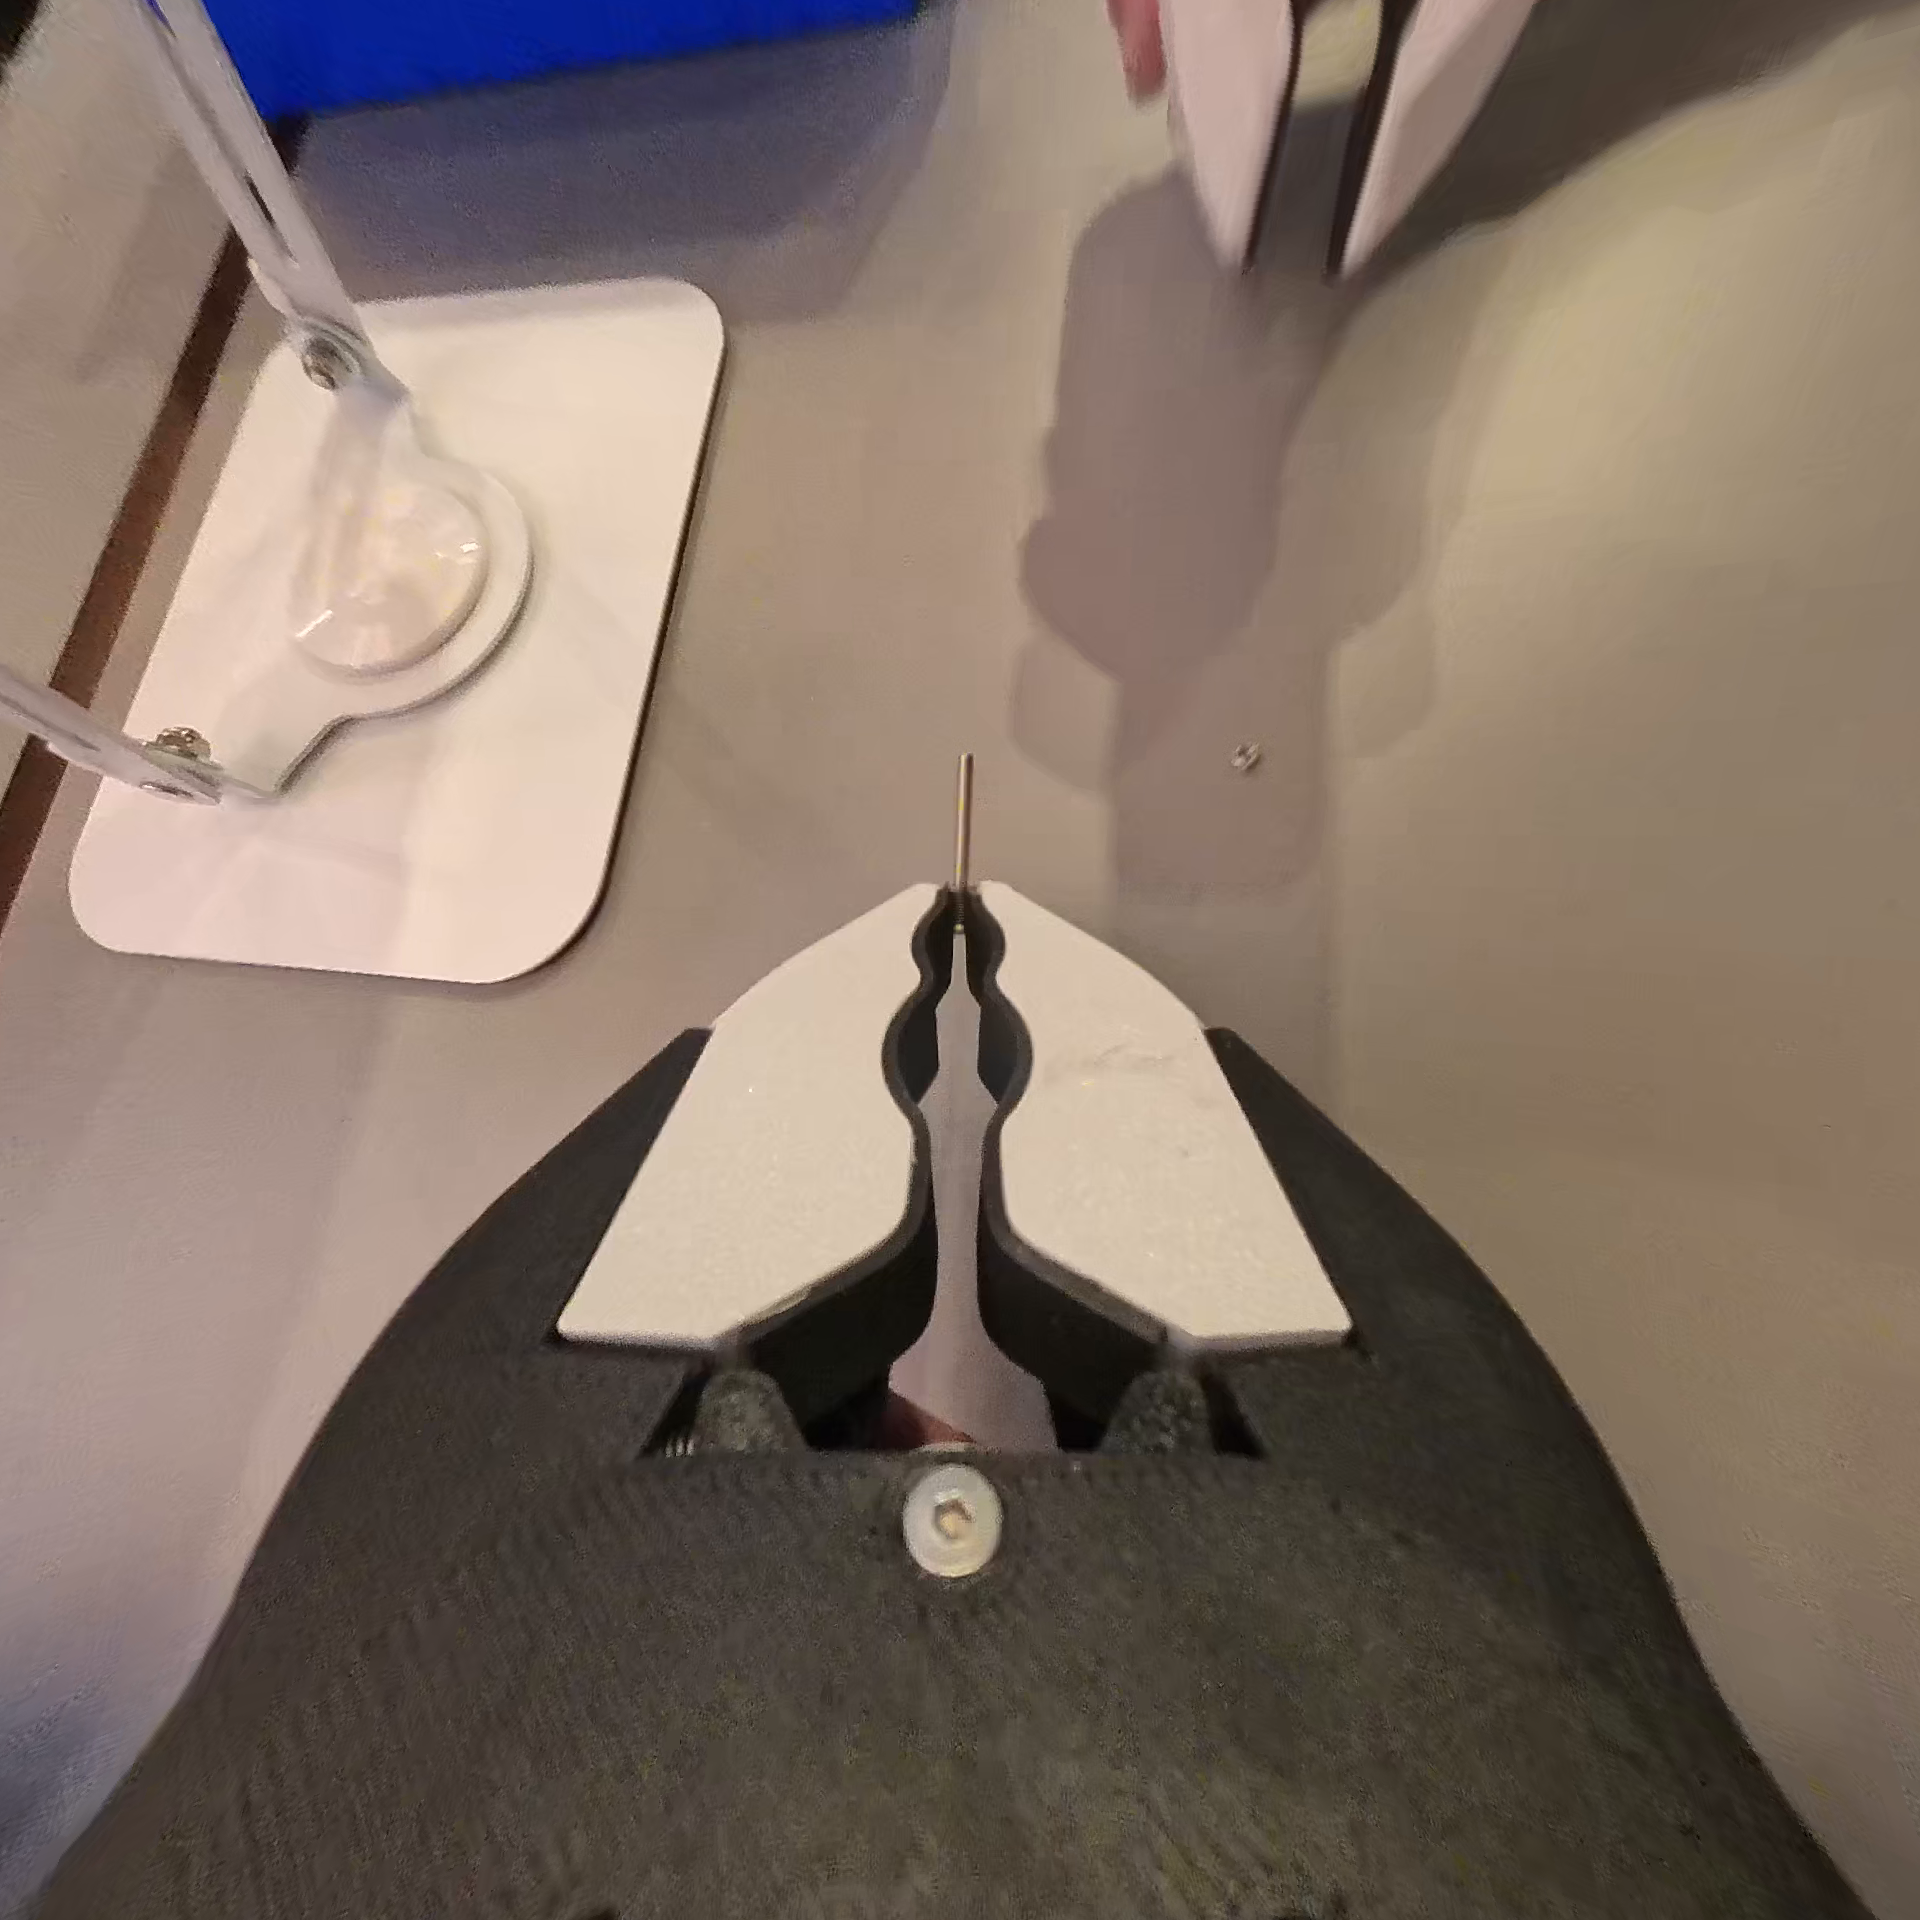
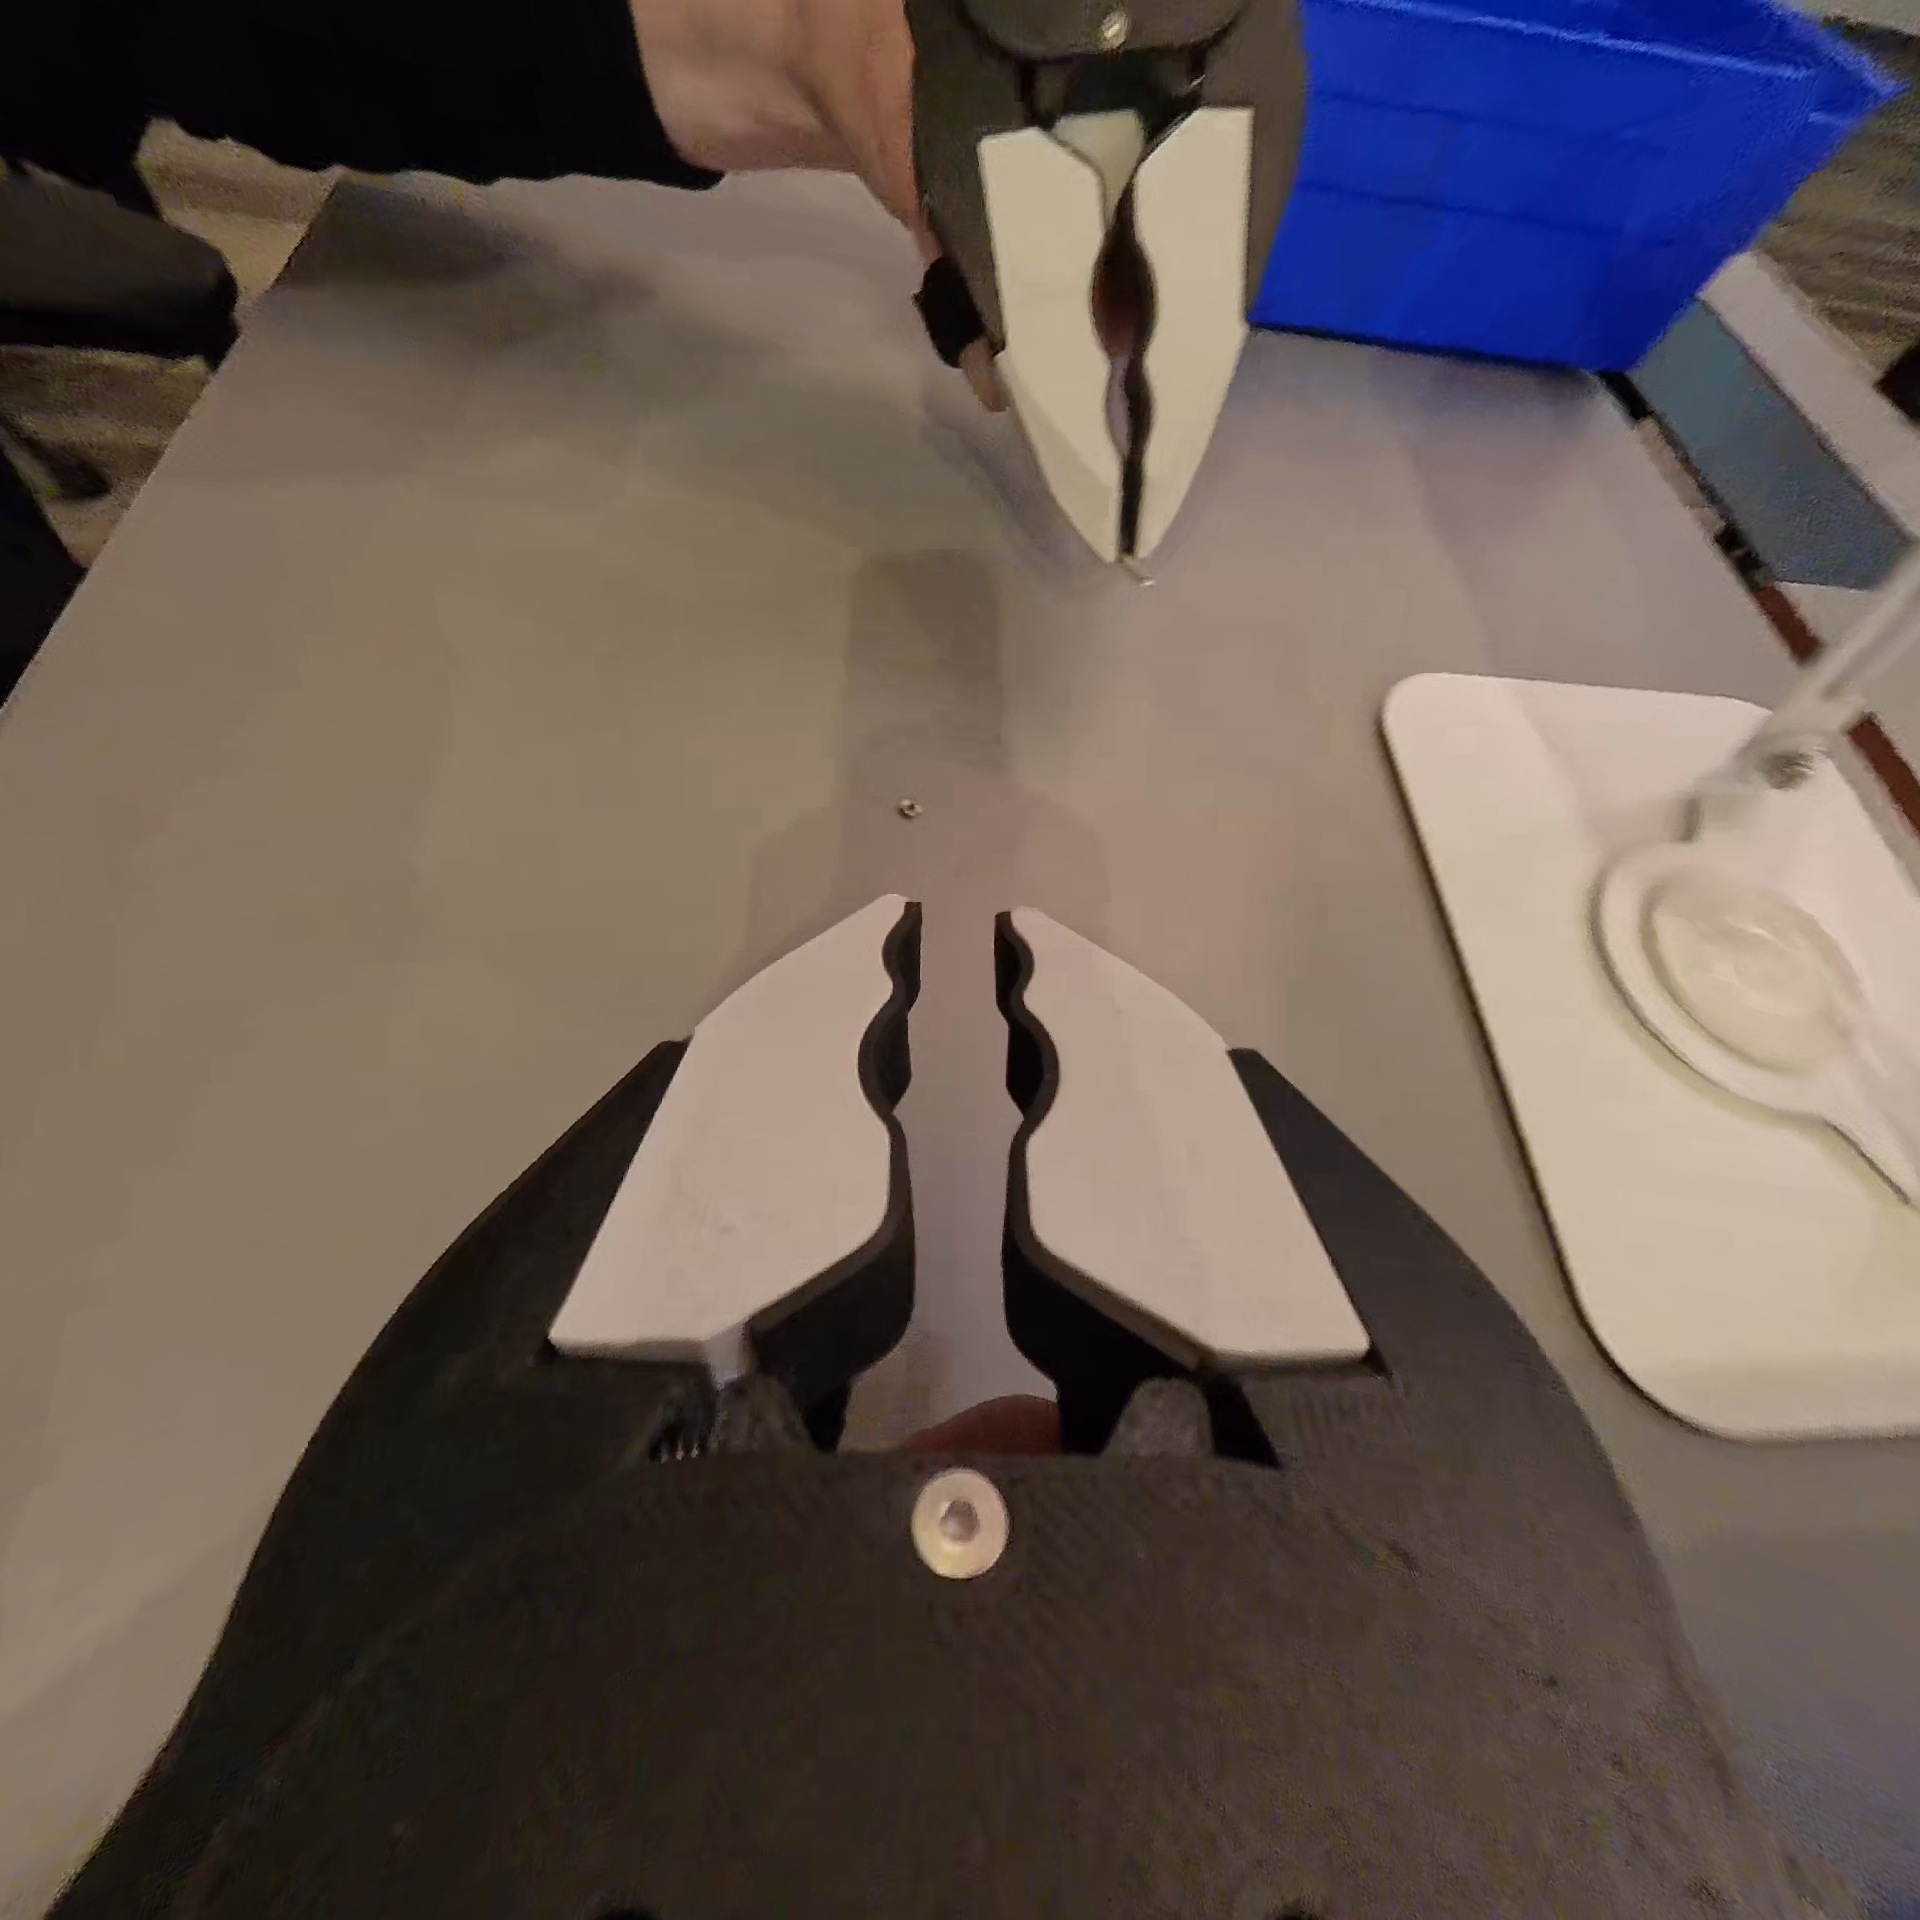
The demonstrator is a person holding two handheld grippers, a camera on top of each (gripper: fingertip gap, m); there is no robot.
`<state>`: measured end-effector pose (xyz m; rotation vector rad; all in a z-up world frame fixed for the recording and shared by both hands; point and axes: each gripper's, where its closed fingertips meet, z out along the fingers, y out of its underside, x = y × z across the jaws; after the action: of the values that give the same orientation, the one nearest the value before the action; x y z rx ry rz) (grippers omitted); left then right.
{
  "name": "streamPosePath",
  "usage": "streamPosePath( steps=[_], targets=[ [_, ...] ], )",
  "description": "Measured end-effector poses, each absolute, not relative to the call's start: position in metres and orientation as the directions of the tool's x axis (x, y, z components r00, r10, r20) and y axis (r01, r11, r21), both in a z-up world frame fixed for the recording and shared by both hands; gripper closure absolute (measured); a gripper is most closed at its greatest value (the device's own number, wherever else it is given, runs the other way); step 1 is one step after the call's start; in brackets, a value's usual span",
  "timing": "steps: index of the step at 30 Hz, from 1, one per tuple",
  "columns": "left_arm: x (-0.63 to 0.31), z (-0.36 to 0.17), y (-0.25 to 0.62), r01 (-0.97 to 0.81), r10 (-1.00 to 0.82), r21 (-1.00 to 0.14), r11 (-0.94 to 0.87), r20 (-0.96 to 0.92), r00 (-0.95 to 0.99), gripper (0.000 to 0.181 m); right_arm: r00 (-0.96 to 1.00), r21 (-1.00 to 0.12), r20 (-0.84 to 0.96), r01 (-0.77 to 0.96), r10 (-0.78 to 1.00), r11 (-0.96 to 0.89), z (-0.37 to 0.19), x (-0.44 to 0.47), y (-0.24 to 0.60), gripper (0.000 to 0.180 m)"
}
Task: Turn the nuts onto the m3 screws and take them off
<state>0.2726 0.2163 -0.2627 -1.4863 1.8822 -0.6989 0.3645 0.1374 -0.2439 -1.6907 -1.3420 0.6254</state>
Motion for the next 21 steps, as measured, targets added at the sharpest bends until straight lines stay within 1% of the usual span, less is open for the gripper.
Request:
streamPosePath(
  steps=[1, 3, 7, 11, 16, 21],
  targets=[
    [0.272, -0.262, 0.212, -0.619, -0.978, -0.758, 0.207, -0.137, -0.159, 0.179, 0.272, -0.843, 0.126, 0.536, 0.954, -0.042, -0.249, 0.356, 0.136, 0.166],
    [0.269, -0.266, 0.208, -0.618, -0.979, -0.760, 0.202, -0.141, -0.146, 0.179, 0.243, -0.813, 0.144, 0.581, 0.959, -0.025, -0.261, 0.344, 0.136, 0.165],
    [0.267, -0.268, 0.202, -0.579, -0.983, -0.795, 0.182, -0.136, -0.122, 0.179, 0.199, -0.794, 0.125, 0.607, 0.972, -0.022, -0.272, 0.323, 0.135, 0.164],
    [0.262, -0.276, 0.201, -0.603, -0.979, -0.771, 0.202, -0.157, -0.128, 0.179, 0.180, -0.759, 0.114, 0.650, 0.977, -0.031, -0.284, 0.309, 0.142, 0.163],
    [0.260, -0.275, 0.204, -0.592, -0.979, -0.780, 0.202, -0.163, -0.119, 0.179, 0.158, -0.698, 0.131, 0.715, 0.979, -0.022, -0.298, 0.303, 0.149, 0.163],
    [0.259, -0.275, 0.206, -0.586, -0.979, -0.784, 0.204, -0.165, -0.119, 0.179, 0.144, -0.687, 0.113, 0.726, 0.983, -0.028, -0.301, 0.299, 0.150, 0.166]
  ],
)
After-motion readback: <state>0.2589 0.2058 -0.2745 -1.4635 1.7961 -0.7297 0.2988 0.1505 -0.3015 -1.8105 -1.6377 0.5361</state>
